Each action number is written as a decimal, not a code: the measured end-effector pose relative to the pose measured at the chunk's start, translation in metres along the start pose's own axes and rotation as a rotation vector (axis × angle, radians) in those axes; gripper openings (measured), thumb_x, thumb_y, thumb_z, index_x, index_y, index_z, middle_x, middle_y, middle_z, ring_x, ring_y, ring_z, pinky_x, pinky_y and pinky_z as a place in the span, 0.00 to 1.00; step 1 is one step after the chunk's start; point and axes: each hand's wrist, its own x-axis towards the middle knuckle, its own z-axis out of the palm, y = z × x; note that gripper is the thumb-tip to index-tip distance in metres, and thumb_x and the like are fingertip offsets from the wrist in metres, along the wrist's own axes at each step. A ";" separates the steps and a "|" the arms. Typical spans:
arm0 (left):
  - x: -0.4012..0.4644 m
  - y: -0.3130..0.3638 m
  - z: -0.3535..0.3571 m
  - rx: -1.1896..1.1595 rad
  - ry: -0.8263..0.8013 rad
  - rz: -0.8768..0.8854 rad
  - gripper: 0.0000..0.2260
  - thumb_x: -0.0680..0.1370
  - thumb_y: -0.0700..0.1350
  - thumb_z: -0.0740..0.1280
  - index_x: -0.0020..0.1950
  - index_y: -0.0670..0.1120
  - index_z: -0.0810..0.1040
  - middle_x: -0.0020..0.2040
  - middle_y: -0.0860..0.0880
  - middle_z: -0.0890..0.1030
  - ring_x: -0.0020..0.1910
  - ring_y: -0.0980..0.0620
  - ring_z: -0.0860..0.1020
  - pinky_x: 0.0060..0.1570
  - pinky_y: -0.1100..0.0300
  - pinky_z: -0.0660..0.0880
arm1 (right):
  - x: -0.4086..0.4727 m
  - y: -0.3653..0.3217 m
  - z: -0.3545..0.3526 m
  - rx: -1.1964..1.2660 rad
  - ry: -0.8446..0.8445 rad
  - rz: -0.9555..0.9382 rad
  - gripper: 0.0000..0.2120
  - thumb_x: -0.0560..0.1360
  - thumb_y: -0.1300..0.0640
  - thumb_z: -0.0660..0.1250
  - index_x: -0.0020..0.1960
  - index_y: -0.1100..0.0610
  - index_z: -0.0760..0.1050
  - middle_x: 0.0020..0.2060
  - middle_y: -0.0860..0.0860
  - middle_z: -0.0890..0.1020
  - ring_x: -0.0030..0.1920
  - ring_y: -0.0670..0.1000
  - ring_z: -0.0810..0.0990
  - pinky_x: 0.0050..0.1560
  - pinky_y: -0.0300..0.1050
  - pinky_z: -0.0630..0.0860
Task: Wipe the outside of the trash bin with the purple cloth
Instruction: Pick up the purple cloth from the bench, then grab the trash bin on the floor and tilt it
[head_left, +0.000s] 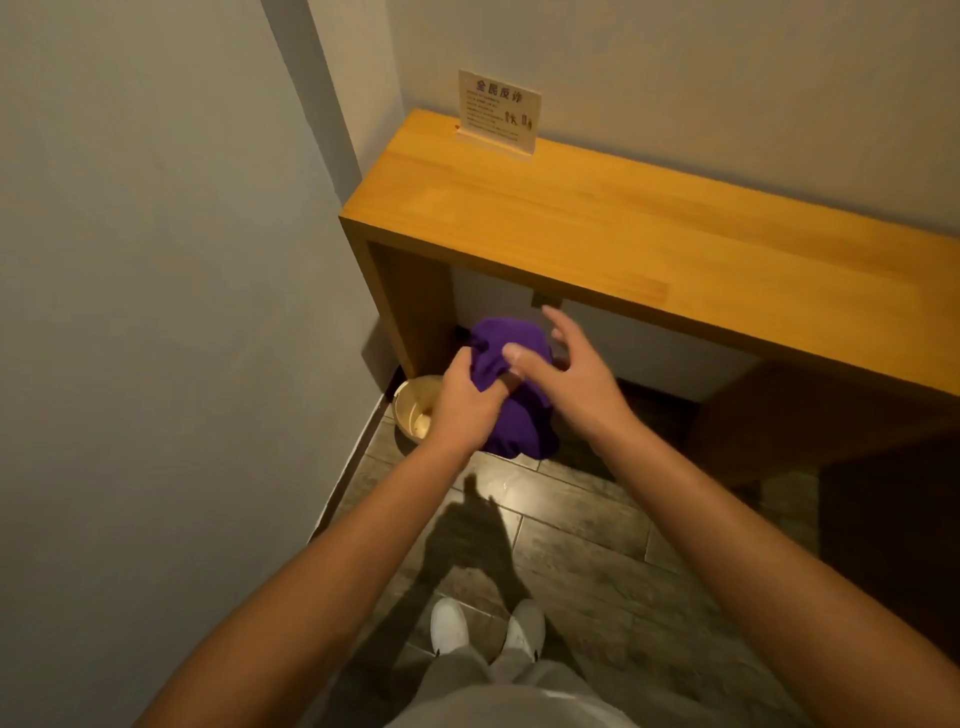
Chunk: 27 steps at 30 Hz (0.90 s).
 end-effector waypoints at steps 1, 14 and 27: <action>-0.002 -0.006 0.004 0.103 -0.014 -0.002 0.12 0.80 0.44 0.71 0.61 0.54 0.74 0.55 0.52 0.82 0.52 0.53 0.82 0.44 0.65 0.79 | -0.002 0.009 0.013 -0.003 -0.032 0.014 0.46 0.68 0.30 0.74 0.81 0.40 0.59 0.76 0.48 0.70 0.70 0.48 0.72 0.66 0.53 0.75; 0.011 -0.060 -0.015 0.111 -0.320 -0.307 0.13 0.82 0.42 0.68 0.66 0.41 0.78 0.60 0.37 0.84 0.55 0.43 0.83 0.60 0.44 0.78 | 0.042 0.107 0.021 0.005 0.207 0.233 0.17 0.71 0.59 0.74 0.57 0.49 0.77 0.47 0.44 0.81 0.48 0.46 0.81 0.40 0.37 0.71; 0.174 -0.280 0.032 1.044 -0.040 -0.030 0.23 0.80 0.51 0.67 0.73 0.44 0.71 0.70 0.42 0.74 0.67 0.42 0.73 0.66 0.44 0.73 | 0.174 0.314 0.025 -0.169 -0.015 0.244 0.24 0.70 0.57 0.77 0.61 0.47 0.71 0.52 0.46 0.79 0.48 0.47 0.81 0.42 0.41 0.75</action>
